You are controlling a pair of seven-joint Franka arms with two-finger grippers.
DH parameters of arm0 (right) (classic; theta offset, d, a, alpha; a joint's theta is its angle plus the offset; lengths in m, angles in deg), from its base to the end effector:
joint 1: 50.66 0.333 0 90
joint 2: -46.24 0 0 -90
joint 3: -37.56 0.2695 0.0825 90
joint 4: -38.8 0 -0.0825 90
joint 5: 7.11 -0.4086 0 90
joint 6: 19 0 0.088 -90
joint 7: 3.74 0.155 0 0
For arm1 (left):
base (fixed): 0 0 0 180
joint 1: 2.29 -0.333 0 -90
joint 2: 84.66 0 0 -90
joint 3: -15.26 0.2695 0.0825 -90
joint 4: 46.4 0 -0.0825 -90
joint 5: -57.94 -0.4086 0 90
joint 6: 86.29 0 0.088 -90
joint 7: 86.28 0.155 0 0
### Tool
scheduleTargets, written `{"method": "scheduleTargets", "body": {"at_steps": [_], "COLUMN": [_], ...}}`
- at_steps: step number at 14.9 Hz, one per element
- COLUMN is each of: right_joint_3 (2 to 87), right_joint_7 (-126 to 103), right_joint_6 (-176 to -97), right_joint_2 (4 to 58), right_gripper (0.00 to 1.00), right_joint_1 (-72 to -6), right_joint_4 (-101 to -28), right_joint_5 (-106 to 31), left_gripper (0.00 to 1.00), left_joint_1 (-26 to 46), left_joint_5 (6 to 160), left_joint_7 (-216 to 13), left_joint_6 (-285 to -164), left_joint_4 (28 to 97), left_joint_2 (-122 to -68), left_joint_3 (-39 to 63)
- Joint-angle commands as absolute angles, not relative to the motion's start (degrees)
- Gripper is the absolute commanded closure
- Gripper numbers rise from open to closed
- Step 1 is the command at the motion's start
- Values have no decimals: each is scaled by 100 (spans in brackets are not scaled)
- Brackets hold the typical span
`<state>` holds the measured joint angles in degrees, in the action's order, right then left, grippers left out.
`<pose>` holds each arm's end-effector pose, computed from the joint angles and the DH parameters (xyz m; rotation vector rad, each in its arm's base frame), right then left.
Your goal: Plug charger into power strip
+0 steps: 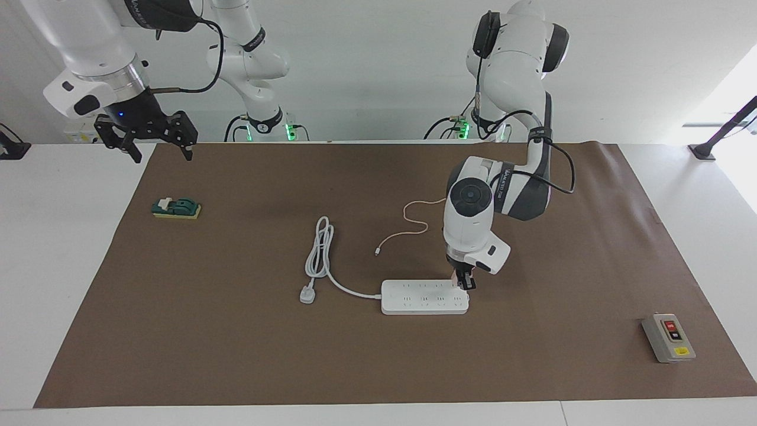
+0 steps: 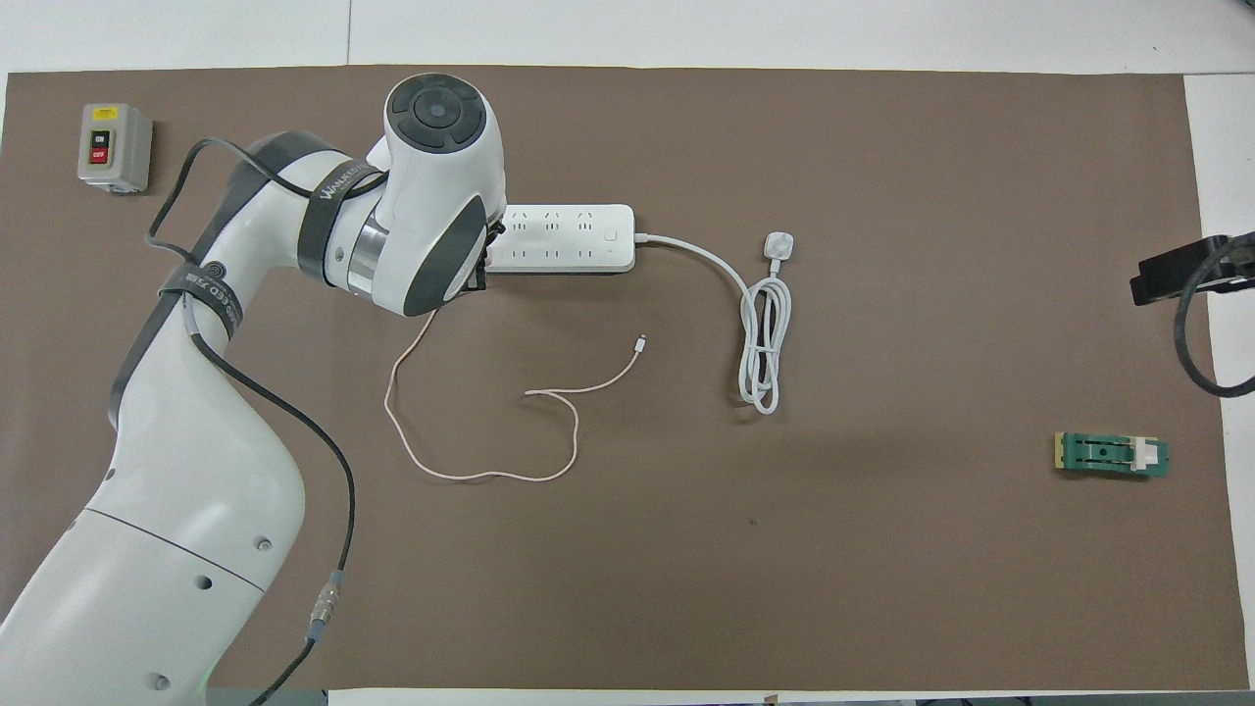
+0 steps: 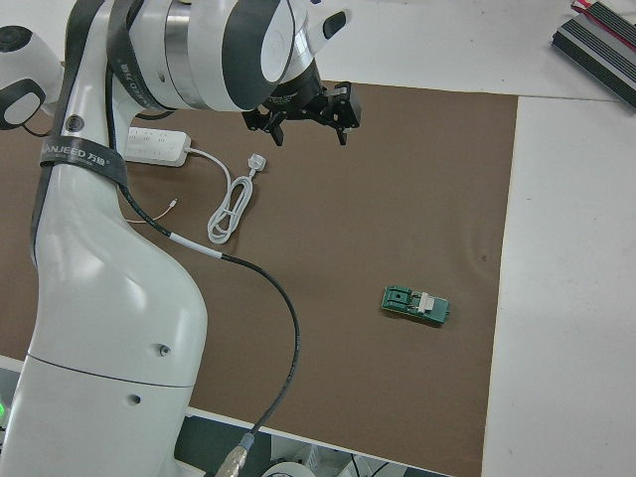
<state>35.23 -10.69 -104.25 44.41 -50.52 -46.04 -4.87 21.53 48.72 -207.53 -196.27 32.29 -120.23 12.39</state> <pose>0.5776 -0.0281 0.5488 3.1006 0.1246 -0.0433 0.6419 -0.2972 0.2517 -2.1163 -2.1747 -0.1439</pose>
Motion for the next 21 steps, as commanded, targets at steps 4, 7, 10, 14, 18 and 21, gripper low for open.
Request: {"method": "scheduleTargets", "body": {"at_steps": [4, 7, 10, 14, 18, 21], "right_joint_3": [3572, 3546, 3545, 3545, 3545, 3545], "right_joint_7": [-989, -963, -945, -945, -945, -937], "right_joint_6": [-10390, -10390, -10390, -10399, -10407, -10407], "right_joint_2": [4580, 4580, 4580, 4580, 4580, 4580], "right_gripper": [0, 0, 0, 0, 0, 0], "right_joint_1": [-5163, -5172, -5207, -5207, -5207, -5198], "right_joint_4": [-4751, -4751, -4751, -4751, -4751, -4751], "right_joint_5": [-720, -720, -711, -702, -694, -693], "left_gripper": [100, 100, 100, 100, 100, 100], "left_joint_1": [2083, 2047, 2047, 2056, 2082, 2082], "left_joint_5": [4950, 5038, 5056, 5161, 5197, 5197], "left_joint_7": [-20801, -20784, -20784, -20792, -20792, -20784], "left_joint_6": [-19431, -19422, -19422, -19282, -19290, -19308], "left_joint_4": [2954, 2954, 2954, 2832, 2787, 2796], "left_joint_2": [-12210, -12193, -12149, -12069, -12096, -12148], "left_joint_3": [1218, 1218, 1201, 1139, 1157, 1174]}}
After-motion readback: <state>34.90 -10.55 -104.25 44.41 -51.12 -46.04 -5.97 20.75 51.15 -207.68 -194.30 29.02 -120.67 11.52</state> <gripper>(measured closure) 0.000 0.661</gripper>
